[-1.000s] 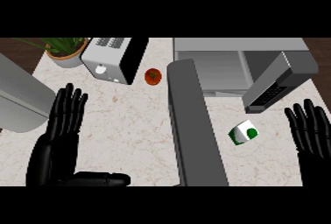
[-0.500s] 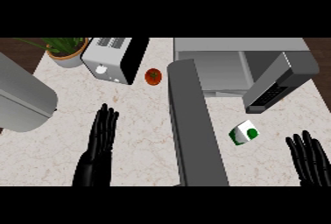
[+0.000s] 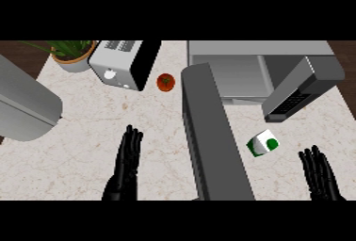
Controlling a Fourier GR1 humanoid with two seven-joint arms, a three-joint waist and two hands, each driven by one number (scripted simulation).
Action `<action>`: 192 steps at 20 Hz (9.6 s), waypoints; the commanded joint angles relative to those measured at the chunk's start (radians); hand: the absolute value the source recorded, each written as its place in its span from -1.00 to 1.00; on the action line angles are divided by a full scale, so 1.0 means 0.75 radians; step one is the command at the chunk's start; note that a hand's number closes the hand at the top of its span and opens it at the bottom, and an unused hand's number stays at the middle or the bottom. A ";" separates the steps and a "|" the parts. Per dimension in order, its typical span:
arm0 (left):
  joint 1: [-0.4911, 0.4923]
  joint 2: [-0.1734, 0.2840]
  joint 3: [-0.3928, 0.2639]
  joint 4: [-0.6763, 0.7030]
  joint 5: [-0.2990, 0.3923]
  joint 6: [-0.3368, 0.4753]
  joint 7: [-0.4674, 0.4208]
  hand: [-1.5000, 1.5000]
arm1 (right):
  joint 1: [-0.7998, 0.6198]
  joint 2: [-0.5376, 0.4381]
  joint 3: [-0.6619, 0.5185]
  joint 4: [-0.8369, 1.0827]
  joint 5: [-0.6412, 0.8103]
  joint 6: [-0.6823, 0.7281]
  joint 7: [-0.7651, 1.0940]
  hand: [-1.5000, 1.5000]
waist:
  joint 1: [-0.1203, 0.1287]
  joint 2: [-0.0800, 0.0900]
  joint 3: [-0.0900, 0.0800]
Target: Pick up the milk, place it into the microwave and close the microwave
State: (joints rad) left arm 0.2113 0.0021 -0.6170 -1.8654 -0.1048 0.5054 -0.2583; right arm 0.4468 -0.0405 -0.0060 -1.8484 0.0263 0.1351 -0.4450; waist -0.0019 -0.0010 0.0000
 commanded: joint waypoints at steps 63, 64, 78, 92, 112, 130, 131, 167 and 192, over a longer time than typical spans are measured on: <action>0.411 0.421 0.335 -0.115 0.548 -0.416 -0.354 -1.00 | -1.313 -0.078 -0.327 1.992 0.178 -0.216 -0.883 1.00 | 0.015 0.000 0.000; 0.421 0.405 0.300 -0.114 0.511 -0.410 -0.380 -1.00 | -1.238 -0.093 -0.334 2.001 0.167 -0.163 -0.977 1.00 | 0.016 0.002 0.001; 0.405 0.368 0.389 0.019 0.545 -0.483 -0.420 -1.00 | -1.347 -0.030 -0.292 1.715 0.171 -0.471 -0.593 1.00 | 0.013 0.002 0.000; 0.323 0.371 0.402 0.000 0.564 -0.535 -0.330 -1.00 | -1.733 -0.154 -0.279 2.122 0.350 -0.806 -0.412 1.00 | 0.064 0.025 0.003; 0.214 0.400 0.413 0.074 0.414 -0.483 -0.301 -1.00 | -1.944 -0.276 -0.215 2.346 0.517 -1.275 -0.211 -1.00 | 0.166 0.076 0.007; 0.214 0.361 0.341 0.117 0.399 -0.529 -0.338 -1.00 | -1.902 -0.200 -0.294 2.312 0.432 -0.929 -0.400 -1.00 | 0.146 0.065 0.008; 0.219 0.389 0.360 0.075 0.418 -0.544 -0.318 -1.00 | -1.901 -0.232 -0.313 2.311 0.413 -0.882 -0.409 -1.00 | 0.154 0.067 0.010; 0.008 0.250 0.182 0.186 0.306 -0.577 -0.130 -1.00 | -1.266 -0.247 -0.485 2.222 0.152 0.155 -0.968 -1.00 | 0.007 0.009 0.003; -0.395 0.005 -0.128 0.817 -0.121 -0.538 0.007 1.00 | -0.713 -0.354 -0.363 1.248 -0.170 0.470 -0.595 -1.00 | -0.053 -0.004 -0.004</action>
State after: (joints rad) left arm -0.0111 0.0945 -0.6661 -1.3808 -0.1763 0.0667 -0.2615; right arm -0.1518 -0.2797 -0.2832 -0.7938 -0.0511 0.3498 -0.8825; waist -0.0399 -0.0071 -0.0026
